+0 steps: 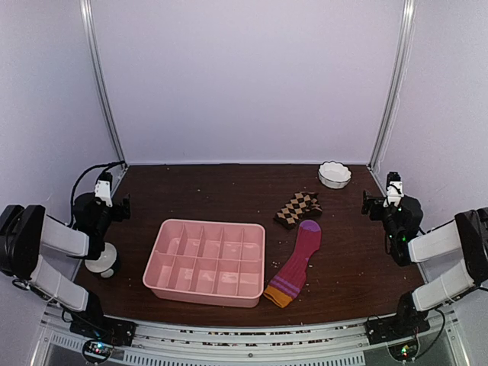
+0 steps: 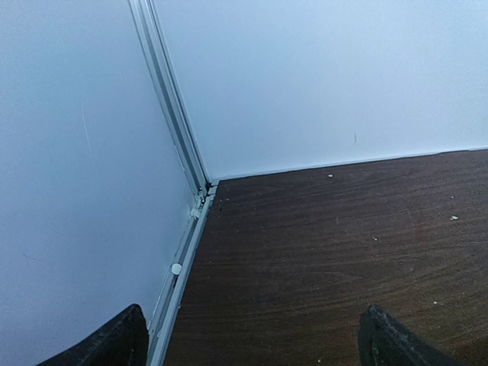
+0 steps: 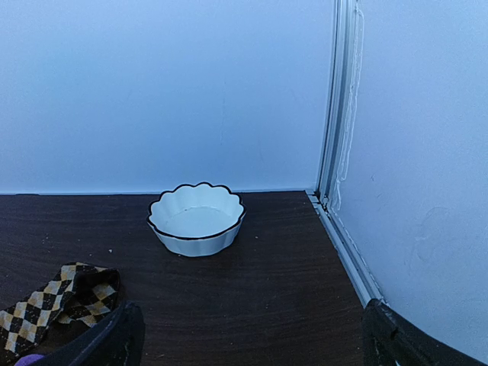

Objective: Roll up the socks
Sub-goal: Move the storage box to the center of the board, then adjust the sock at the center of the board.

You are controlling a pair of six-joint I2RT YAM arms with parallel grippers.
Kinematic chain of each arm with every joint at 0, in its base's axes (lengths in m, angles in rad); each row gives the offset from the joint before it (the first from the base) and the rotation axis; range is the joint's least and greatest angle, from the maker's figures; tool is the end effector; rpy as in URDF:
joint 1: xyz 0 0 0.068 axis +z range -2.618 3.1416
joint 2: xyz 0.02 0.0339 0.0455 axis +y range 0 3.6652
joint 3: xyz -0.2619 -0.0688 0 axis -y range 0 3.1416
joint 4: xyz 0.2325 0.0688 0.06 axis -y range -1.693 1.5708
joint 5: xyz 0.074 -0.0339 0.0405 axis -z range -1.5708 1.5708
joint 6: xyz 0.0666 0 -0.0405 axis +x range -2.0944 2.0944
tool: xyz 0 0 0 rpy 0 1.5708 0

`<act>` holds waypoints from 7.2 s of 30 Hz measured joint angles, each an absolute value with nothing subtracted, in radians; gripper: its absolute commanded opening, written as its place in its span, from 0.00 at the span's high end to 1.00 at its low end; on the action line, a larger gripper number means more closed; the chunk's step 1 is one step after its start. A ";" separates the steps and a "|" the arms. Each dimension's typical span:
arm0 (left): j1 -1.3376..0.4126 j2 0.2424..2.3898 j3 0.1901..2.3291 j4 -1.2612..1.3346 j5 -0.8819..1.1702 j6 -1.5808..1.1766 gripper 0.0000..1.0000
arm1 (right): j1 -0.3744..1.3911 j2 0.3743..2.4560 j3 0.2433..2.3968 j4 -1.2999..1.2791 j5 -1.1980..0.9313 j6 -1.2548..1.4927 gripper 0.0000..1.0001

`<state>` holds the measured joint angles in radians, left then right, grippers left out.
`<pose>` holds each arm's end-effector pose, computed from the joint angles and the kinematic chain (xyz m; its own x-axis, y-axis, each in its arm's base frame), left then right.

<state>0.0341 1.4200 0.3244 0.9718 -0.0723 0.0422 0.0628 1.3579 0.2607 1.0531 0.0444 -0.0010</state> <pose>0.2794 0.0143 0.1758 -0.1278 0.0377 -0.9911 -0.1003 0.9937 0.0508 0.2642 0.0136 0.1837 -0.0440 -0.0038 -0.9990 -0.0185 0.9998 -0.0030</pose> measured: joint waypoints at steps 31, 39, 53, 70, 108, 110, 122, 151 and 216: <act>-0.149 1.229 1.087 -0.415 0.411 0.387 0.02 | 0.275 1.121 0.677 -0.086 0.072 0.399 0.01; -0.580 1.277 1.088 -0.750 0.502 0.539 0.02 | 0.738 1.113 0.616 -0.221 0.189 0.544 0.03; -1.035 1.440 1.006 -0.772 0.307 0.628 0.12 | 0.955 1.328 0.764 -0.286 0.204 0.644 0.11; -1.106 1.599 0.886 -0.269 -0.253 0.596 0.14 | 0.955 1.285 0.745 -0.310 0.207 0.670 0.11; -0.863 1.414 1.049 -0.732 0.313 0.698 0.11 | 1.308 1.758 0.921 -0.197 0.144 0.546 0.96; -0.891 1.425 1.046 -0.731 0.332 0.703 0.12 | 1.306 1.758 0.919 -0.181 0.134 0.550 0.97; -1.009 1.573 1.023 -0.573 0.409 0.694 0.45 | 1.243 1.673 0.678 0.175 -0.060 0.682 0.95; -1.087 1.841 1.044 -0.233 0.478 0.656 0.79 | 1.185 1.687 0.524 0.545 -0.259 0.797 0.84; -0.899 1.840 1.067 -0.400 0.336 0.582 1.00 | 0.800 2.217 1.594 -0.339 -0.206 0.493 0.93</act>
